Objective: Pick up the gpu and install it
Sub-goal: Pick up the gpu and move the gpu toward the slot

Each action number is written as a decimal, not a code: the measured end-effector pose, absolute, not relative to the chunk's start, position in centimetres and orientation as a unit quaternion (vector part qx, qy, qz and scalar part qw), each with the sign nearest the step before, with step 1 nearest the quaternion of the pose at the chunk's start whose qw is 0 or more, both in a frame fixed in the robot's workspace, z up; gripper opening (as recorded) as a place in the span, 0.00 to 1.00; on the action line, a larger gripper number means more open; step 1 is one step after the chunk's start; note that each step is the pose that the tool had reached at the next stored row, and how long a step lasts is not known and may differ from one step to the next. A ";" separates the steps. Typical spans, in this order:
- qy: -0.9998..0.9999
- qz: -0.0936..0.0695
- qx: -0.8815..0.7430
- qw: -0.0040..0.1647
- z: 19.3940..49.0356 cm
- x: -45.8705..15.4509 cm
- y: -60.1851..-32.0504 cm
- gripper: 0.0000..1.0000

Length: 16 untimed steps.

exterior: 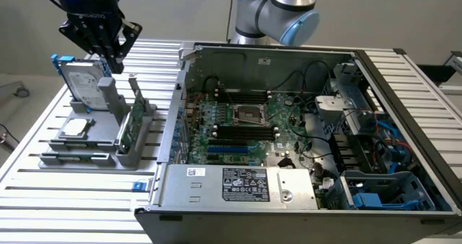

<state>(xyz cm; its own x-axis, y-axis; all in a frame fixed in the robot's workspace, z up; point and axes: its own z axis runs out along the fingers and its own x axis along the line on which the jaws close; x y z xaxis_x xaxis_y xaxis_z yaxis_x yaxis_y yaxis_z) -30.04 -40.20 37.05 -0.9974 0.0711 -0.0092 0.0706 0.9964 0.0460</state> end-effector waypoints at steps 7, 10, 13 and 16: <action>0.999 0.021 0.036 0.004 36.8 -30.0 -40.2 0.42; 0.999 0.021 0.035 0.004 36.3 -30.1 -40.2 0.42; 0.999 0.021 0.036 0.004 35.8 -30.1 -40.2 0.42; 0.999 0.021 0.036 0.004 35.2 -30.1 -40.2 0.42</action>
<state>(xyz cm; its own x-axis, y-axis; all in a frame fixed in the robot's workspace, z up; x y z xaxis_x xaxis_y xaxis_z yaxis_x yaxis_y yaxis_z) -30.06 -40.25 35.22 -0.9974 0.0712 -0.0070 0.0708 0.9966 0.0424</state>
